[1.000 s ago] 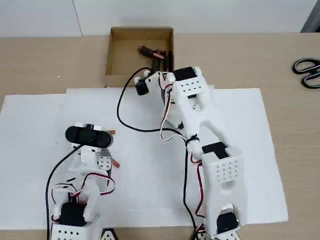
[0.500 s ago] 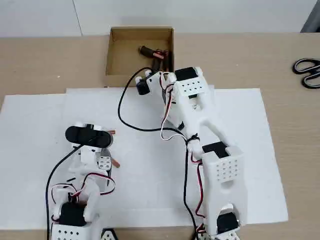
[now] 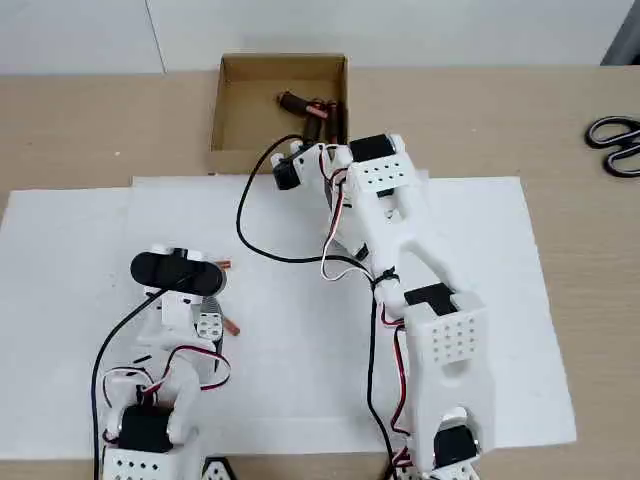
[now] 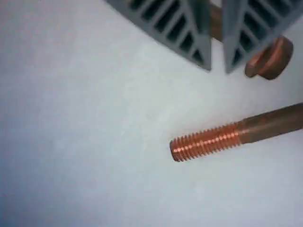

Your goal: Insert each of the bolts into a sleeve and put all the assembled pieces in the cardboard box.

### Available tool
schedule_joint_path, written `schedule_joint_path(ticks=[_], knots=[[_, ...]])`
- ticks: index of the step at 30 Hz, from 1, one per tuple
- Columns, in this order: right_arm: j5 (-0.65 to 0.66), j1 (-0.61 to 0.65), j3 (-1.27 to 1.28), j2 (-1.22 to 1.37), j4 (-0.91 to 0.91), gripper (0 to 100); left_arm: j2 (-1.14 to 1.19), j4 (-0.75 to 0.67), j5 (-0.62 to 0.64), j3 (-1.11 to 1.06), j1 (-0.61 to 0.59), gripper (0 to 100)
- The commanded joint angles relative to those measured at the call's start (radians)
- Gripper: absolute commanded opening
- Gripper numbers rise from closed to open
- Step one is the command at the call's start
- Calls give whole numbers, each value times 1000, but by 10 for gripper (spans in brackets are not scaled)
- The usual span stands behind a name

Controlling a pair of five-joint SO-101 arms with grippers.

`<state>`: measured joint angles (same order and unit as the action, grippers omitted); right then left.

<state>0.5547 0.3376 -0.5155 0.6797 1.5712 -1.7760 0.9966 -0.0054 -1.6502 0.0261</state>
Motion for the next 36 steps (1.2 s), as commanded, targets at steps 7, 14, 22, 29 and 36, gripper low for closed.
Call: schedule_joint_path(ticks=[7, 14, 22, 29, 36], knots=[[-38, 5, -23, -188, 24, 9, -8, -20, 2, 38, -11, 6], [-89, 8, -21, -403, 99, 3, 0, -11, -2, 228, -12, 6], [-175, 12, 74, -605, 111, 3, 104, 135, -49, 558, -11, 6], [-209, 10, 230, -742, 108, 3, 551, 218, -44, 967, -11, 6], [-212, 8, 379, -862, 102, 3, 947, 476, 115, 1257, -11, 6]])
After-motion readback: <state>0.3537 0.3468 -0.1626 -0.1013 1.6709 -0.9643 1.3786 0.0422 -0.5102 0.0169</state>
